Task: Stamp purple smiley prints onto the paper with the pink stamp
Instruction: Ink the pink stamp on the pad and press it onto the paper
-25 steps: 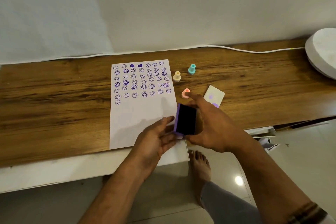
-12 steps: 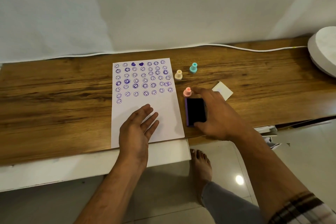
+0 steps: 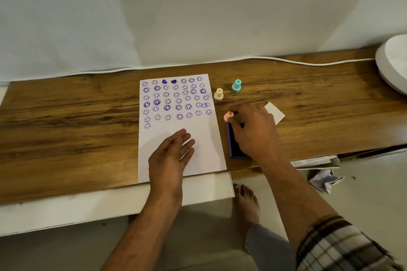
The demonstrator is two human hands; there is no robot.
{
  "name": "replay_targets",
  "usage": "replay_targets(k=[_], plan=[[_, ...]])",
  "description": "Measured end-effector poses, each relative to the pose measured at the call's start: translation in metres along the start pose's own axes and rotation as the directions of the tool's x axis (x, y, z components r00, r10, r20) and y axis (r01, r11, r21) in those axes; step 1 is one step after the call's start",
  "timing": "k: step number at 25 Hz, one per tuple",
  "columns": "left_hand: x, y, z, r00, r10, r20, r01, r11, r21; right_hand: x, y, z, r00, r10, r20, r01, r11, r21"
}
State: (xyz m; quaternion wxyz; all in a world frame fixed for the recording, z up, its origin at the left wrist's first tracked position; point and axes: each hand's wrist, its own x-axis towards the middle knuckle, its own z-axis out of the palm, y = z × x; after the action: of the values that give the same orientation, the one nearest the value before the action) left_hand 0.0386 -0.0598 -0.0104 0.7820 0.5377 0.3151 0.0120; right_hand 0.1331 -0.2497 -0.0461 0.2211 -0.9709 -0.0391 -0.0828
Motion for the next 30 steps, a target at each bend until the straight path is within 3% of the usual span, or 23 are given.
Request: replay_targets(k=[3,6,9,14,20,30], plan=[[-0.001,0.0,0.0,0.998,0.058,-0.014,-0.057,0.996,0.065,-0.001,-0.009,-0.012,0.995,0.1,-0.027,-0.093,0.977,0.194],[0.0,0.0,0.0,0.992,0.128,0.011,-0.128,0.969,0.211,-0.015,-0.034,-0.033,0.961,0.264,0.088,-0.261,0.743,0.616],[-0.005,0.001,0.002,0.975,0.175,0.136,-0.209,0.929,0.306,-0.045,-0.059,-0.043,0.96,0.235,0.154,-0.265,0.579,0.771],[-0.008,0.003,-0.004,0.94,0.178,0.292,-0.272,0.907,0.323,-0.073,-0.073,-0.031,0.944,0.247,0.22,-0.321,0.525,0.788],[-0.003,0.006,-0.008,0.939,0.232,0.254,-0.312,0.886,0.344,-0.065,-0.072,-0.032,0.952,0.177,0.252,-0.307,0.564,0.767],[0.0,0.002,-0.003,0.961,-0.069,0.269,0.063,0.998,0.032,-0.062,-0.055,-0.035,0.978,0.029,0.206,-0.183,0.591,0.785]])
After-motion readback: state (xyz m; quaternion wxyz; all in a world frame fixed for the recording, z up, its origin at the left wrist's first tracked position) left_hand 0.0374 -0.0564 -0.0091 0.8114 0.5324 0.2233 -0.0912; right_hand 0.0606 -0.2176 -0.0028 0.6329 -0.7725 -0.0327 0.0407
